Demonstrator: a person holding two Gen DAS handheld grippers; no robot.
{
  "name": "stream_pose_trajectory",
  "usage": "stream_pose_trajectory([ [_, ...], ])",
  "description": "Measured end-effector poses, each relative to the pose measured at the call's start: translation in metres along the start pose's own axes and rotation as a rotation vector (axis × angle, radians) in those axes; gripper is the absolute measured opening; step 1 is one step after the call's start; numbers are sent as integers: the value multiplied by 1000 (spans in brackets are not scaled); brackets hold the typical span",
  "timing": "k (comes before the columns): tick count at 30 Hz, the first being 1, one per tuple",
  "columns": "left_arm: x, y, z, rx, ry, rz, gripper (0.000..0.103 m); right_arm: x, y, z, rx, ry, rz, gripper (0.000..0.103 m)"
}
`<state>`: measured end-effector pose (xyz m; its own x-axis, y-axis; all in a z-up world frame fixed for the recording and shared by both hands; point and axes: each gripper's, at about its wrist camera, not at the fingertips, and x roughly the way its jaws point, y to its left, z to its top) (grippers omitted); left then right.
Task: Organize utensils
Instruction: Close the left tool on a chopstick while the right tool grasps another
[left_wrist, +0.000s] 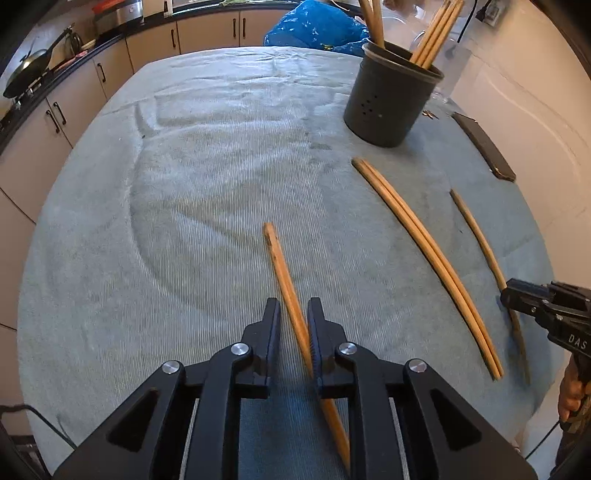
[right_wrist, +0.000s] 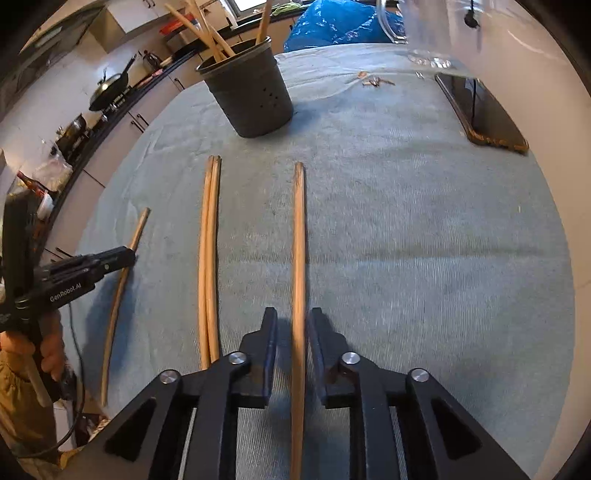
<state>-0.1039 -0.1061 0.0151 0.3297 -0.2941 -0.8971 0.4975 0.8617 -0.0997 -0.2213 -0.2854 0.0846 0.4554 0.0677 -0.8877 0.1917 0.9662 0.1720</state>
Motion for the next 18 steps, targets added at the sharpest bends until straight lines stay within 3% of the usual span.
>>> stream_pose_trajectory([
  [10,16,3,33,0,44,-8,15,32,9,61,-68,68,-139,28],
  [18,30,1,55,20,48,11,15,49,33,88,-142,150,-234,29],
])
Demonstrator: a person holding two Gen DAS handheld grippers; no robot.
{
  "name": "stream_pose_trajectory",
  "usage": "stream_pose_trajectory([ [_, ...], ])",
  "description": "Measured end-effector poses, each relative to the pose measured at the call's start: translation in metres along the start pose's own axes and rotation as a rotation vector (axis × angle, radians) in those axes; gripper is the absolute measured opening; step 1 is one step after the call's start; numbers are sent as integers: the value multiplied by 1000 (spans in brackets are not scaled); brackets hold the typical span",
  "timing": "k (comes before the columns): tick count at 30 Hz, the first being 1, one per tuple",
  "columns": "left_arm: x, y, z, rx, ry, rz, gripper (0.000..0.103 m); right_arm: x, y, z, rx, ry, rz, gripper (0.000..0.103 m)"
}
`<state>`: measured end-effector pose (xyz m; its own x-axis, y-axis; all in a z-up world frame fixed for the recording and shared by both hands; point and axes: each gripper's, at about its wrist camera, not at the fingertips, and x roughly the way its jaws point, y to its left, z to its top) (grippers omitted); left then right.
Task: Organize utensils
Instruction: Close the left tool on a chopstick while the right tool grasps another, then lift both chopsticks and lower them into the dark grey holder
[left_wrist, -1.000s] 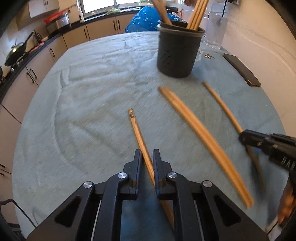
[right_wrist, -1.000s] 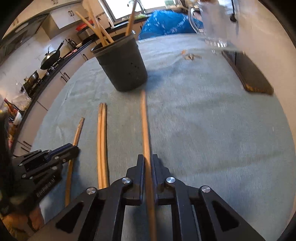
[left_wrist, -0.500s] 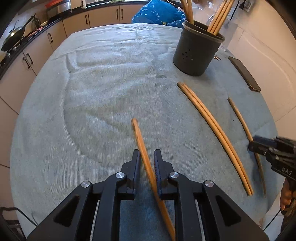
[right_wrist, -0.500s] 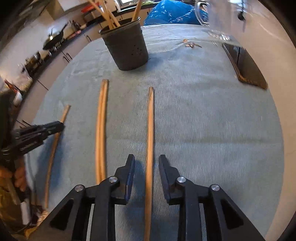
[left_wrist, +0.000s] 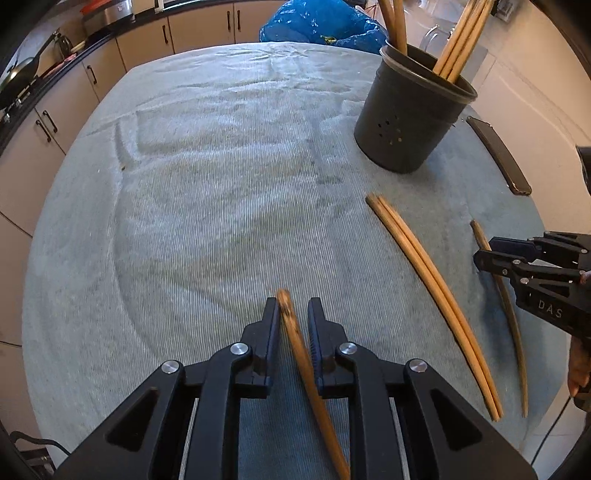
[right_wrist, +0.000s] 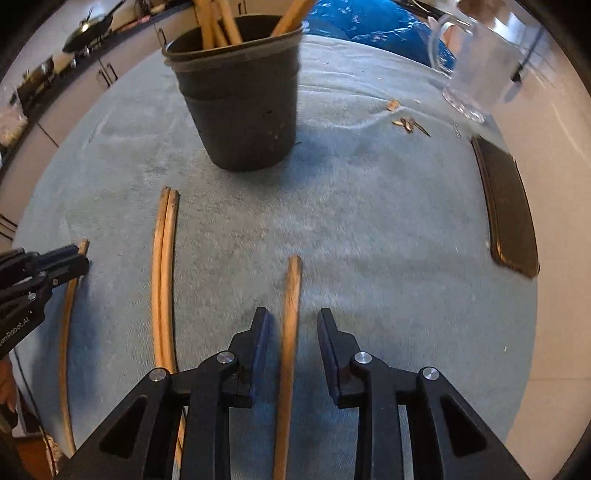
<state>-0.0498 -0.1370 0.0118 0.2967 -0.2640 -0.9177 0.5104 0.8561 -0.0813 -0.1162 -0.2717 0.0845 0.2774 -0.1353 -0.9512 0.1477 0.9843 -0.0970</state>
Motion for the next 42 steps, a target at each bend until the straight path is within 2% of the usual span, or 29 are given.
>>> stream_pose_trajectory([
  [3,4,-2,6,5,-9,12,15,2,7,12,-13,40,-14,28],
  [5,5,-4,6,8,-21,18,15,2,10,14,-7,53,9,17],
  [7,6,-6,5,14,-32,31,12,1,18,14,-23,31,9,10],
  [8,6,-6,5,9,-41,42,8,0,21,12,-34,9,2,8],
  [11,-1,-1,0,-49,-66,13,6,-4,21,5,-18,-40,15,7],
  [17,-63,5,-18,-85,-243,-29,6,-46,4,-17,89,-220,101,7],
  [24,-125,-5,-36,-75,-407,-36,6,-108,1,-49,130,-433,134,7],
  [37,-197,-25,-77,-56,-566,-71,6,-180,-3,-100,160,-679,181,7],
  [42,-222,-33,-85,-47,-625,-97,6,-205,-8,-114,189,-774,173,7],
])
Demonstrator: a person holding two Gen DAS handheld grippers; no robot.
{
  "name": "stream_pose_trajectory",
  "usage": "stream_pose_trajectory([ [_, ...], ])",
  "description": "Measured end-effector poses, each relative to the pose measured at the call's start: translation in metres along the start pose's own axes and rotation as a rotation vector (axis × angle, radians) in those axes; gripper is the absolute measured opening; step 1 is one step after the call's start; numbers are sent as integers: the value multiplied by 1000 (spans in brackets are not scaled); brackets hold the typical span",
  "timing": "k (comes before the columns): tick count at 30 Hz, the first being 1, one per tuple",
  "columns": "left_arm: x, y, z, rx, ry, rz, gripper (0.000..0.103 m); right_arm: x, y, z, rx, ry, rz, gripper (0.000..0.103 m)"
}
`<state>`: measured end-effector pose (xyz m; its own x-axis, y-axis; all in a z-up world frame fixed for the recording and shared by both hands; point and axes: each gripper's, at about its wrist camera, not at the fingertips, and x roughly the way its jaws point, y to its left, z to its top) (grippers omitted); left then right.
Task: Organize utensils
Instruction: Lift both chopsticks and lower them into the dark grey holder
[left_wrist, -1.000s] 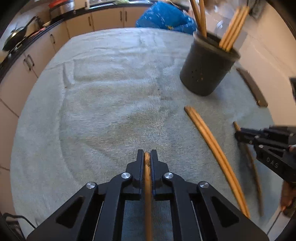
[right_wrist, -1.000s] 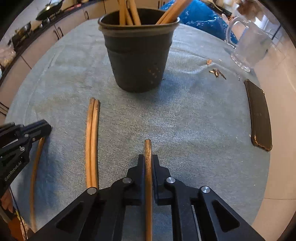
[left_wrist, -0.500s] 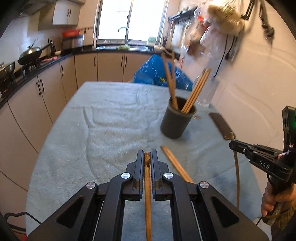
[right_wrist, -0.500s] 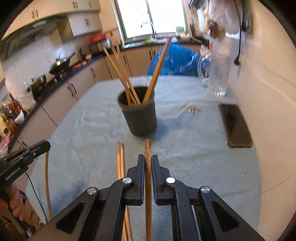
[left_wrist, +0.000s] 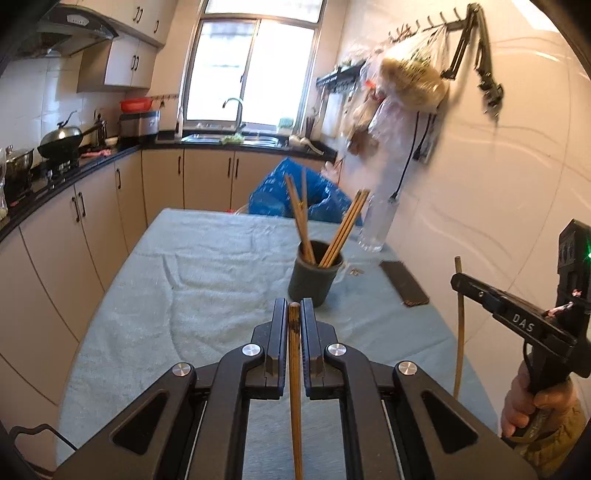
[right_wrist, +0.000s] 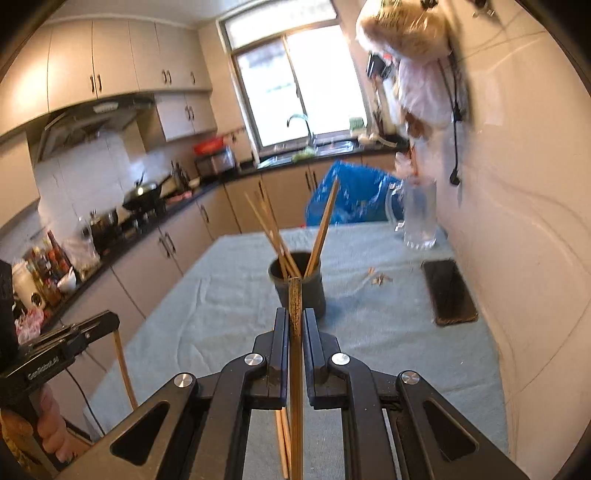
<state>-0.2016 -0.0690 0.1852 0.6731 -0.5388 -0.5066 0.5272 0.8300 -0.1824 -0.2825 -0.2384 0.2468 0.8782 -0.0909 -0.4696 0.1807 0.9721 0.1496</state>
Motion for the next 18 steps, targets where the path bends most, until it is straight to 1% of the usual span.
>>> stream_pose_trajectory([
  [5,-14,-9,11,-16,-33,-45,6,-3,-3,7,4,-16,2,7],
  [9,-15,-13,24,-20,-68,-59,6,-1,-10,16,22,-34,3,7],
  [14,-7,-16,53,-24,-107,-63,6,8,-16,39,49,-83,16,7],
  [18,8,-18,82,-17,-145,-60,6,20,-21,60,70,-131,24,7],
])
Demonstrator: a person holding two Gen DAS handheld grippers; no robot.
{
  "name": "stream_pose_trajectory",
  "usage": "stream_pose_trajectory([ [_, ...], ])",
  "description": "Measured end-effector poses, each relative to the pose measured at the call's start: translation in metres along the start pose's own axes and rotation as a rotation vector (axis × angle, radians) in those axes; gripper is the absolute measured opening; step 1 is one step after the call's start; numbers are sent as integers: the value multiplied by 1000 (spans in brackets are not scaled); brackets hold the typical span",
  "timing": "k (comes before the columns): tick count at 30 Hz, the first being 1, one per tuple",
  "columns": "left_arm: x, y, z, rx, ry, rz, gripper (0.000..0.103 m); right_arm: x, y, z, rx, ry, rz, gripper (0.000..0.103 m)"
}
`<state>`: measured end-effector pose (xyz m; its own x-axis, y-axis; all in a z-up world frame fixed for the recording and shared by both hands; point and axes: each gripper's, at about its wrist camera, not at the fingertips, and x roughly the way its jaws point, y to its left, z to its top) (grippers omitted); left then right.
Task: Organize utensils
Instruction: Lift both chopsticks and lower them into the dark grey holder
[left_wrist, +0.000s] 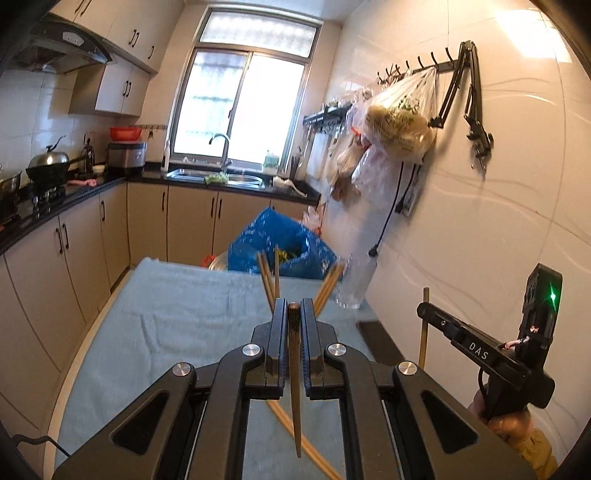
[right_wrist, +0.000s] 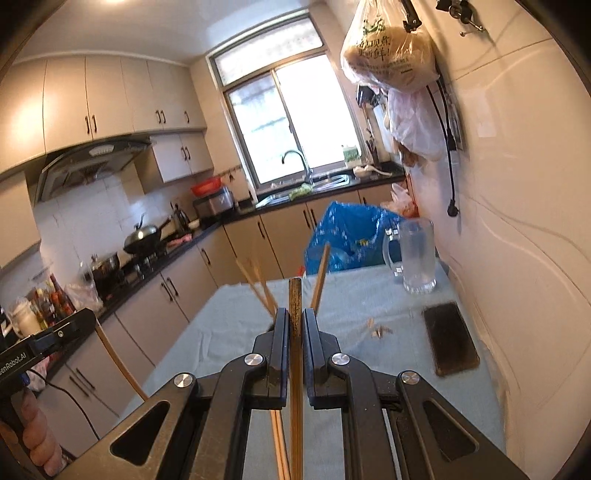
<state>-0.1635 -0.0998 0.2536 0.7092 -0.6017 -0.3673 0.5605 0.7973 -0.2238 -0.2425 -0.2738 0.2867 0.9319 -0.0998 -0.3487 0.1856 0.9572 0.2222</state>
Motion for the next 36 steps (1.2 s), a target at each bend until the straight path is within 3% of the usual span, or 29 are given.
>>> stream_pose_trajectory([
  [9,69,3,55,1,-62,13,6,62,3,51,61,-146,-23,7],
  [18,141,14,84,-35,-84,8,6,133,10,79,55,-263,-71,7],
  [26,189,10,77,13,-36,38,6,179,1,71,45,-271,-117,7],
  [36,203,14,65,3,11,28,6,202,-15,43,63,-168,-114,8],
])
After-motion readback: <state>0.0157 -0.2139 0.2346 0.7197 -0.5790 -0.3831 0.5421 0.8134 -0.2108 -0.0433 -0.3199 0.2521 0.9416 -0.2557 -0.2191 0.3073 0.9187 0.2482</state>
